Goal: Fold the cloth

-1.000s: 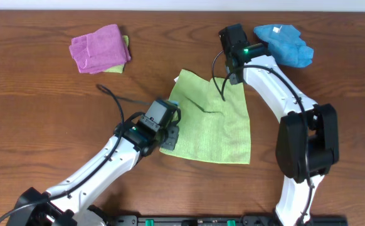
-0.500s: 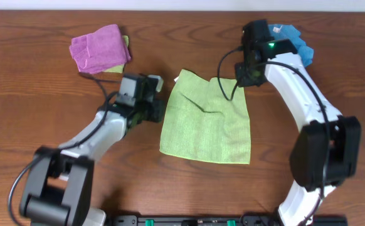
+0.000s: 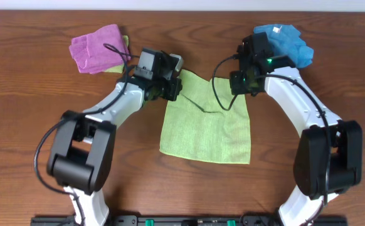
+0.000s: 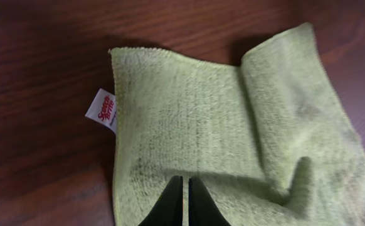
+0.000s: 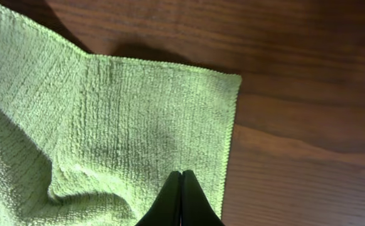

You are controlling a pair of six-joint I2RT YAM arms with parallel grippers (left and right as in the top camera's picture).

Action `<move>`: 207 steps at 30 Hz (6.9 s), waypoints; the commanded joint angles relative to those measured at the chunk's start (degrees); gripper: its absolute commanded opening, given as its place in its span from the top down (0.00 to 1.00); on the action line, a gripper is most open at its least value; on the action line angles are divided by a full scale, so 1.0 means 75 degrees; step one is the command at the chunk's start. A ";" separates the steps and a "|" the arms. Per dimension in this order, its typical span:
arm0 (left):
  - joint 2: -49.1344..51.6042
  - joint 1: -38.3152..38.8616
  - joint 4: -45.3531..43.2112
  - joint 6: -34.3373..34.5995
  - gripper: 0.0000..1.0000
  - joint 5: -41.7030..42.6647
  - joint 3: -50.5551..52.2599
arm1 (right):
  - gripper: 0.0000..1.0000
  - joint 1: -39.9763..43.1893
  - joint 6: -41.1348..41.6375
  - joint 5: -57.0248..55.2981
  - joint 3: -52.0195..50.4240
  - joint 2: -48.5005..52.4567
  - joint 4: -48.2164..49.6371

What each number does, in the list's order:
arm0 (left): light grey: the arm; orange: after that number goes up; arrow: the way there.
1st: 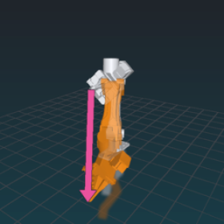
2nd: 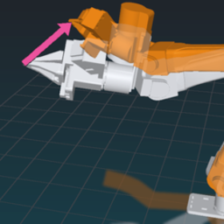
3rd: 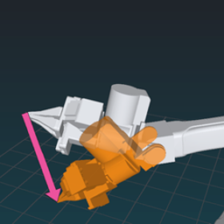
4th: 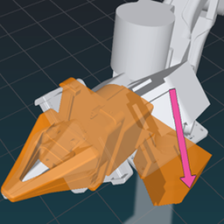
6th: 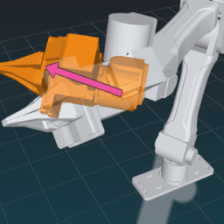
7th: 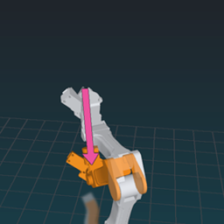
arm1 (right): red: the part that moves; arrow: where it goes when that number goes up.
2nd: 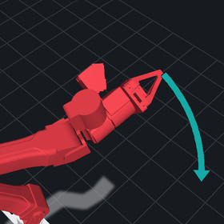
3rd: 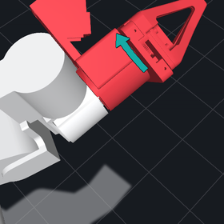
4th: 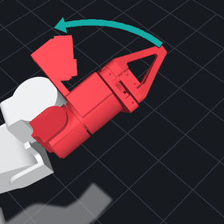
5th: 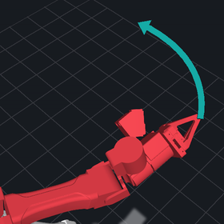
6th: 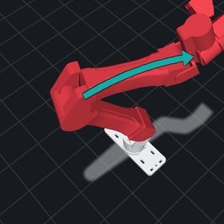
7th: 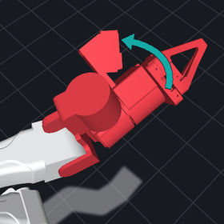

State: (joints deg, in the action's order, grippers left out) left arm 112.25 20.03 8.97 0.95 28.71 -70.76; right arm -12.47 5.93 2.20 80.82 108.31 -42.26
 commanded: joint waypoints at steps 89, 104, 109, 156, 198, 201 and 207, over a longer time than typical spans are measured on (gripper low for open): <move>0.1719 -0.0017 0.2232 0.0452 0.94 -0.1585 -0.1518 | 0.98 0.0061 -0.0146 -0.0723 -0.0093 0.1667 0.0632; 0.1594 -0.0029 0.1996 0.0539 0.94 -0.1562 -0.1521 | 0.98 0.0166 -0.0149 -0.1134 -0.0093 0.1667 0.0376; 0.1559 -0.0029 0.1999 0.0568 0.94 -0.1533 -0.1521 | 0.98 0.0198 -0.0082 -0.1352 -0.0093 0.1667 0.0332; -0.6630 0.0029 0.4039 -0.0067 0.94 -0.1711 0.1696 | 0.99 -0.0845 0.0839 -0.1856 -0.2372 -0.5989 -0.1550; -0.6222 -0.0291 0.0195 0.1999 0.94 0.1303 0.6344 | 0.99 0.1239 0.2477 0.1495 -0.7965 -0.9075 -0.0128; -0.6222 -0.0533 0.0189 0.2052 0.94 0.1448 0.6484 | 0.99 0.1562 0.2151 0.1929 -0.8099 -0.9017 -0.0099; -0.6222 -0.1154 -0.0236 0.2049 0.94 0.2352 0.6857 | 0.99 0.2028 0.1985 0.2795 -0.8303 -0.8813 0.0312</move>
State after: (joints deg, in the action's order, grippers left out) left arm 65.28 12.82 8.36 16.14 41.36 -20.69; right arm 1.41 23.20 17.41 19.27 41.82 -40.77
